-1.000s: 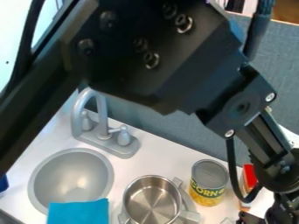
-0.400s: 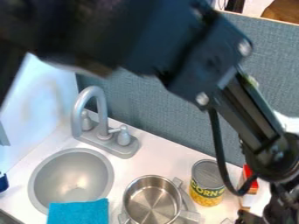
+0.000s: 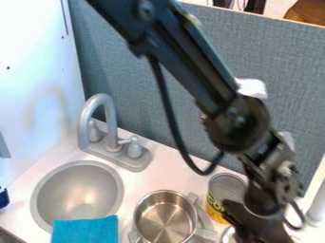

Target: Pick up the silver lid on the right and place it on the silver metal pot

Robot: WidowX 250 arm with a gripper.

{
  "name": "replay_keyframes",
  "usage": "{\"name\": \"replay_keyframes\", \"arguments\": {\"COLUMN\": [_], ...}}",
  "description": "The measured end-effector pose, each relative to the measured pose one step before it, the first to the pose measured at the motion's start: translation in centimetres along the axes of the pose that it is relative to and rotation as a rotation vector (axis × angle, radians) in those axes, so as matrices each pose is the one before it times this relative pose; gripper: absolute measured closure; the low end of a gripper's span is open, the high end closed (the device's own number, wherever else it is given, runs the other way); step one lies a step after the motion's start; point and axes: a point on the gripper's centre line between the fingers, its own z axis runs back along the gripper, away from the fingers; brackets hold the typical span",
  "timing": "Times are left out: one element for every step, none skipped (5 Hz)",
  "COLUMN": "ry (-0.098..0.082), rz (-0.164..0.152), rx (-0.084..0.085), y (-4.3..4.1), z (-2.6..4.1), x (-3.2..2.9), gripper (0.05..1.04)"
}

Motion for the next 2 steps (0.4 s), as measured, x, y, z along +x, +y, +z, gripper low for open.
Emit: {"name": "replay_keyframes", "arguments": {"ry": [0.0007, -0.0246], "rz": [0.0494, 0.0461], "rx": [0.0184, 0.0407], "y": [3.443, 3.132], "z": [-0.002, 0.17], "x": [-0.76, 0.882], "gripper": [0.765, 0.765]}}
